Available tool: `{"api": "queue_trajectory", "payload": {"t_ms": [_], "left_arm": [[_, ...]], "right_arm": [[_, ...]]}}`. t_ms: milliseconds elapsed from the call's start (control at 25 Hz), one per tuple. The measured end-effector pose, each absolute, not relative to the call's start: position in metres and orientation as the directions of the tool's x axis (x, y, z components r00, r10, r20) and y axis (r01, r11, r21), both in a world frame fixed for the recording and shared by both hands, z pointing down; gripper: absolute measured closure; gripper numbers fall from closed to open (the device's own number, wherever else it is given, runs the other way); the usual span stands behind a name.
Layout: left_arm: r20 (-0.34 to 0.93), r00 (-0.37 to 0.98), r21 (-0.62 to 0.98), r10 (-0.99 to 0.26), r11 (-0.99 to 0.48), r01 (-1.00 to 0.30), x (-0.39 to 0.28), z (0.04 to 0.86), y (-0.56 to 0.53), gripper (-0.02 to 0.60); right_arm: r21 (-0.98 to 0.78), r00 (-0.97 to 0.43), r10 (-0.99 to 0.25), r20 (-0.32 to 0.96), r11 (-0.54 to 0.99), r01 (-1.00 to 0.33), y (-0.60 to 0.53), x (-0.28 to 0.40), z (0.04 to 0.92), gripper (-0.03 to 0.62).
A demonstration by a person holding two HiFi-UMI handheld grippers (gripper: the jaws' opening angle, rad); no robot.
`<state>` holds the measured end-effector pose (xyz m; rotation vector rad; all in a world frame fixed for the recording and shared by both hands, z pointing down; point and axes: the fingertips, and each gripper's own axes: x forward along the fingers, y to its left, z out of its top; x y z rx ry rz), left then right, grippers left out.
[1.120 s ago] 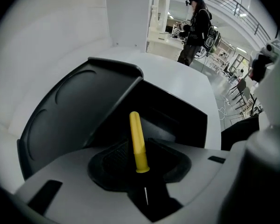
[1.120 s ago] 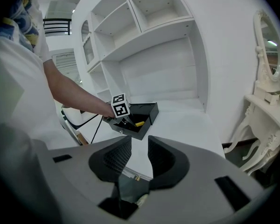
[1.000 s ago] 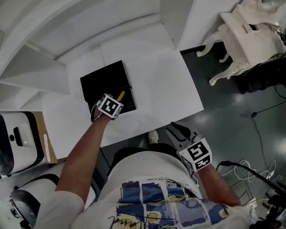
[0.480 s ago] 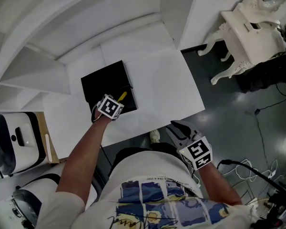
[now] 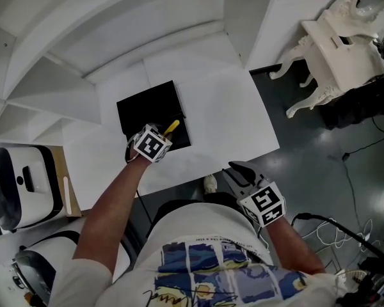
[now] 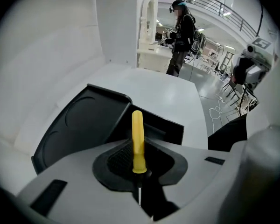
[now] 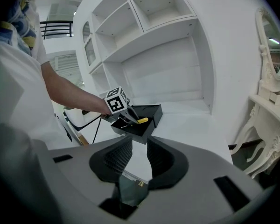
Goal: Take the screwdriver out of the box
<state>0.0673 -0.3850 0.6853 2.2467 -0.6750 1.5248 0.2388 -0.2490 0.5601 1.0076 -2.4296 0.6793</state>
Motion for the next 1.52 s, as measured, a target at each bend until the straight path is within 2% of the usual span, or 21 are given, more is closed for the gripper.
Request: {"api": "queue_trajectory", "payload": {"t_ms": [680, 1120, 1520], "left_arm": [[0.801, 0.495, -0.002, -0.337, -0.829, -0.56, 0.044, 0.583, -0.353, 0.5], [0.636, 0.641, 0.025, -0.43, -0.819, -0.573, -0.005, 0.499, -0.289, 0.5], [0.504, 0.723, 0.088, -0.473, -0.804, -0.587, -0.058, 0.456, -0.217, 0.5]], "right_arm": [[-0.222, -0.669, -0.522, 0.529, 0.675, -0.703, -0.228, 0.172, 0.544, 0.491], [-0.177, -0.645, -0.554, 0.527, 0.671, -0.72, -0.201, 0.111, 0.531, 0.537], [-0.152, -0.647, -0.55, 0.528, 0.688, -0.709, -0.154, 0.044, 0.515, 0.563]]}}
